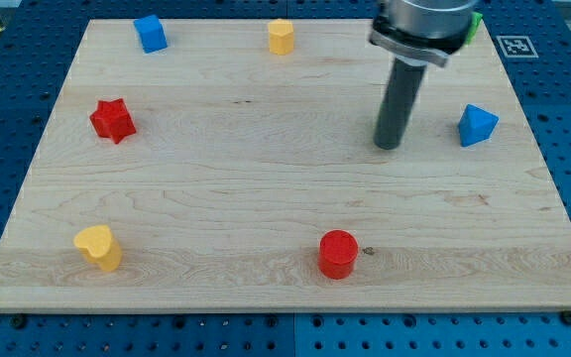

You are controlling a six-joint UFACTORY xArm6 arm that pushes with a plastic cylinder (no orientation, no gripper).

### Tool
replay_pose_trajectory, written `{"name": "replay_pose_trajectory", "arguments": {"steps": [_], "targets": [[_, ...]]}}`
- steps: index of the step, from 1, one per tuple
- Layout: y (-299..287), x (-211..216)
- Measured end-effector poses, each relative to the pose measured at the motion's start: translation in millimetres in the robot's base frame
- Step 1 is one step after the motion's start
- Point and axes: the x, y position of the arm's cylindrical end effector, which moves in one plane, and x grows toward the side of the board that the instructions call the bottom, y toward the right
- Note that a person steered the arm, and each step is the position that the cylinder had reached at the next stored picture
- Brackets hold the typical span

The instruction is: Move the green circle closer to the left side of the triangle

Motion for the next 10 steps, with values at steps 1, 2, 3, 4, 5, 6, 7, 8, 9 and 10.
{"name": "replay_pose_trajectory", "arguments": {"steps": [1,2,3,4,5,6,7,8,9,10], "targets": [[-11.0,-5.8],[-28.5,-6.1],[-37.8,-27.2],[-36.9,-39.2],[-36.3,-39.2],[-24.5,-39.2],[-21.2,-39.2],[-9.7,-21.9],[11.3,-19.0],[23.5,-19.5]]}}
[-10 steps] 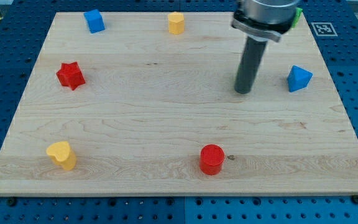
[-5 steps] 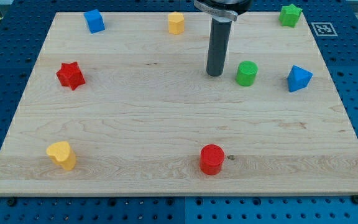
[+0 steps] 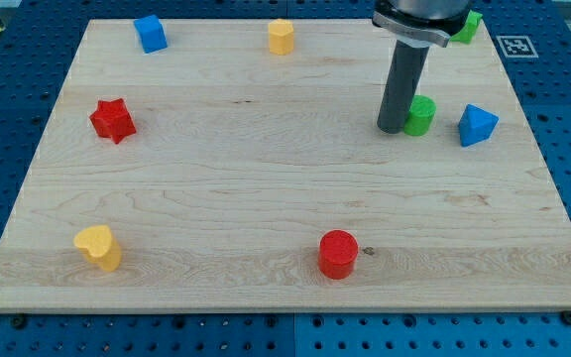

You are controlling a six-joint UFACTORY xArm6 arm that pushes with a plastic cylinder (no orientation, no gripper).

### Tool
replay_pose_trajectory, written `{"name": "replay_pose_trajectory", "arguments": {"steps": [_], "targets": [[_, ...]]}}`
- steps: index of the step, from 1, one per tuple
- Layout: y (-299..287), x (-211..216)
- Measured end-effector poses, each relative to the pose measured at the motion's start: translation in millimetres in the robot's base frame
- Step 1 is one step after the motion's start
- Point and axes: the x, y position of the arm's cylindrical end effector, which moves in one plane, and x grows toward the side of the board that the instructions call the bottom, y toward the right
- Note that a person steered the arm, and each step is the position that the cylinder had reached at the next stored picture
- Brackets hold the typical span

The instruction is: Move the green circle closer to the left side of the triangle

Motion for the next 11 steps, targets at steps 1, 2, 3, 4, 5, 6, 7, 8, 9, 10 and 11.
{"name": "replay_pose_trajectory", "arguments": {"steps": [1,2,3,4,5,6,7,8,9,10,11], "targets": [[-10.1,-10.3],[-12.5,-37.2],[0.2,-48.3],[8.6,-48.3],[8.6,-49.0],[21.9,-50.5],[22.7,-50.0],[25.1,-34.4],[26.0,-31.1],[2.6,-31.2],[-15.5,-15.6]]}}
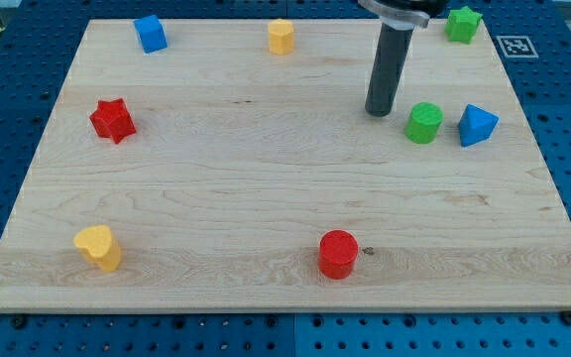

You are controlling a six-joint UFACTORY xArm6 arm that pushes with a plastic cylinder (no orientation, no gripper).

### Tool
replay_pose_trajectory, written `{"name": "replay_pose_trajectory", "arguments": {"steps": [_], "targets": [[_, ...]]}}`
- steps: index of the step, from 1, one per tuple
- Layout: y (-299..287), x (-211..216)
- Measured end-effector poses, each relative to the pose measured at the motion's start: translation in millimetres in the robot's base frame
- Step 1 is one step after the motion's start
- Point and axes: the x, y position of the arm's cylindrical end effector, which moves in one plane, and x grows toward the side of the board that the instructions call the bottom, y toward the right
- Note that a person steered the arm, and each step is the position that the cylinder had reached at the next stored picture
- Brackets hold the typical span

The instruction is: Move the green circle closer to the left side of the triangle

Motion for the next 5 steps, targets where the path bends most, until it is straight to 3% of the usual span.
{"name": "replay_pose_trajectory", "arguments": {"steps": [5], "targets": [[3.9,40.8]]}}
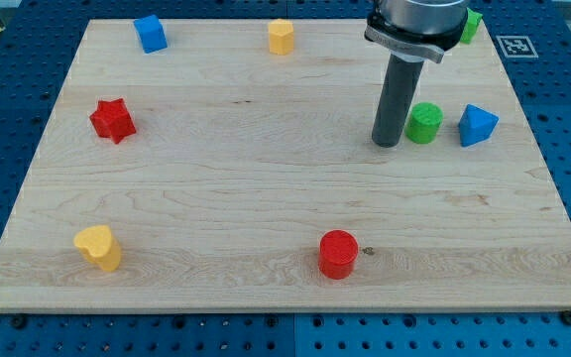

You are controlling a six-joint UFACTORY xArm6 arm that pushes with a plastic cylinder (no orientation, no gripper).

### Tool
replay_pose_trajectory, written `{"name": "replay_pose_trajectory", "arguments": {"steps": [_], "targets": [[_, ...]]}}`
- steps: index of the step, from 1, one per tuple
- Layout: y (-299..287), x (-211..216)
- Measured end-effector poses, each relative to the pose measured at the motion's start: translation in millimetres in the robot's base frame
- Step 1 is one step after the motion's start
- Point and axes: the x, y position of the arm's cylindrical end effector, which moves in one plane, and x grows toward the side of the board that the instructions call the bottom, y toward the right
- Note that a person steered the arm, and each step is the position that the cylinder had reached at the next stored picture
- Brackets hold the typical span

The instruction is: Move the green circle closer to the left side of the triangle

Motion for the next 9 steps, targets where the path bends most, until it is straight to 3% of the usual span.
{"name": "replay_pose_trajectory", "arguments": {"steps": [9], "targets": [[3.9,-12.5]]}}
